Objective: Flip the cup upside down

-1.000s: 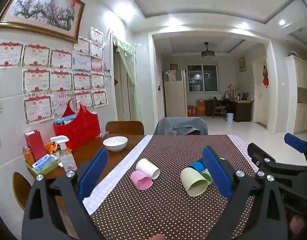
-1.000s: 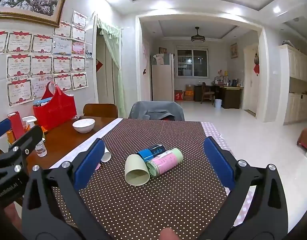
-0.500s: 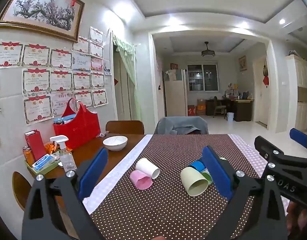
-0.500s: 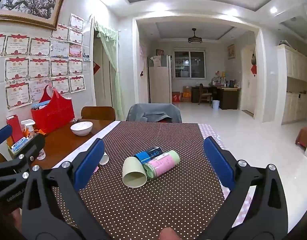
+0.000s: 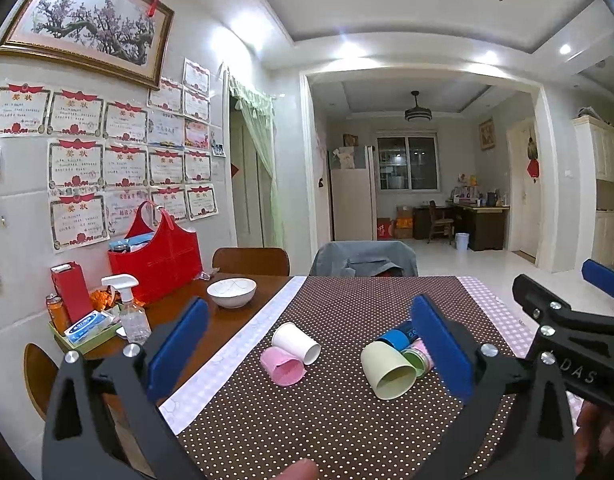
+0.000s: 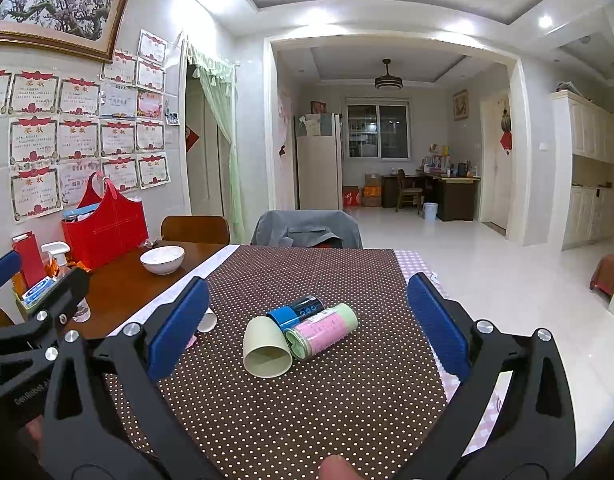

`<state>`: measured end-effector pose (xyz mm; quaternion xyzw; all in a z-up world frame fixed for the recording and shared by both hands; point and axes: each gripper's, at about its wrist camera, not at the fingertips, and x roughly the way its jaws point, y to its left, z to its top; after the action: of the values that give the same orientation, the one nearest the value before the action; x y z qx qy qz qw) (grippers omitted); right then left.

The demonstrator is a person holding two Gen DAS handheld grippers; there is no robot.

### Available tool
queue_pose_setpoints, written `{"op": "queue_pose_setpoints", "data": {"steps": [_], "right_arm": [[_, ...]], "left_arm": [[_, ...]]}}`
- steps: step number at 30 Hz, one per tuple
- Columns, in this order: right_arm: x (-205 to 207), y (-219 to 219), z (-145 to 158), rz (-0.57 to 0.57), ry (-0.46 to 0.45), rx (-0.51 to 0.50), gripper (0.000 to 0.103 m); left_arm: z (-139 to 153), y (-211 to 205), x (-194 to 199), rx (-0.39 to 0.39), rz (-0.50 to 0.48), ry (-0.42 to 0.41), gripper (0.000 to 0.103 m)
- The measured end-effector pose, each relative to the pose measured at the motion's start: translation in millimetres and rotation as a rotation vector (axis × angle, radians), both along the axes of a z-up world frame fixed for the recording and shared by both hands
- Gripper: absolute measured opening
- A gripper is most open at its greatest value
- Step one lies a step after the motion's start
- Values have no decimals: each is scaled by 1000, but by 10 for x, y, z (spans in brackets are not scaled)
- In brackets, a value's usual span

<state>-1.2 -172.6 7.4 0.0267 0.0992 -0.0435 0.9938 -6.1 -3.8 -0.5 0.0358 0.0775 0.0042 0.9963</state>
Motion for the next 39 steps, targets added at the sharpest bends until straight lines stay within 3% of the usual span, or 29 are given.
{"op": "queue_pose_setpoints", "data": {"steps": [39], "right_arm": [[-47,-24,21,2,-4,4,97]], "left_arm": [[11,92,48,-66,-3,21,99]]}}
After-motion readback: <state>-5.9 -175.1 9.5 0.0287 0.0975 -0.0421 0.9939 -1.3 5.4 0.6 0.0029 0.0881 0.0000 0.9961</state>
